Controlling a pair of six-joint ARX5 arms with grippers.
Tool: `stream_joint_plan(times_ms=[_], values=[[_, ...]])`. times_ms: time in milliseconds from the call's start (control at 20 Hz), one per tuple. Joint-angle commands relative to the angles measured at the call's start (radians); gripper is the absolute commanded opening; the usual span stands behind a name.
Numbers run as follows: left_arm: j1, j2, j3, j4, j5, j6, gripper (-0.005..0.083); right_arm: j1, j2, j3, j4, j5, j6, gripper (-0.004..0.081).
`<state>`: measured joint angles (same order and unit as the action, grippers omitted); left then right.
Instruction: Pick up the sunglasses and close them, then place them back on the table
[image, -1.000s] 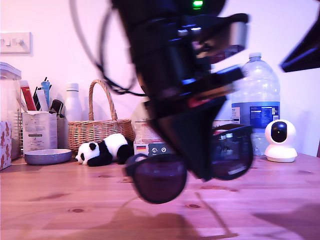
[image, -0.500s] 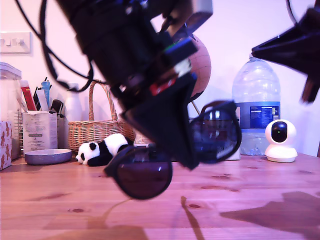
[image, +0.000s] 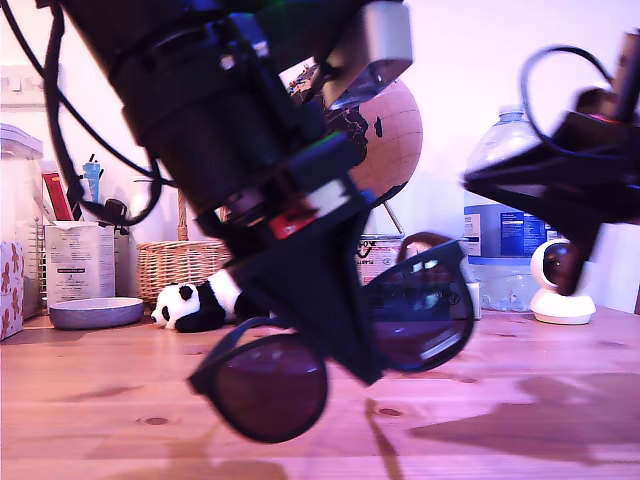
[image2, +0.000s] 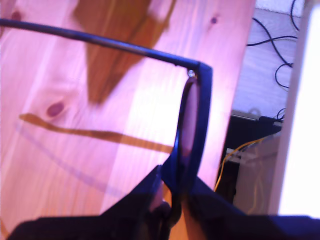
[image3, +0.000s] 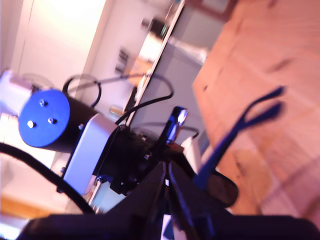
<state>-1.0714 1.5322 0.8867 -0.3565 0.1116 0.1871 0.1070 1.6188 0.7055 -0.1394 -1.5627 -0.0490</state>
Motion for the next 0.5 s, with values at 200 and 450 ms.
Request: stream_joint_plan(times_ms=[200,450], values=[[-0.026,-0.021,-0.016,0.043,0.006,0.005,-0.0024,0.025,0.021,0.013,0.079,-0.042,0.042,-0.0013],[-0.038,-0.071,-0.016,0.076,0.008,0.008,-0.0024,0.073,0.072,0.013,0.101,0.04,0.057,-0.0013]])
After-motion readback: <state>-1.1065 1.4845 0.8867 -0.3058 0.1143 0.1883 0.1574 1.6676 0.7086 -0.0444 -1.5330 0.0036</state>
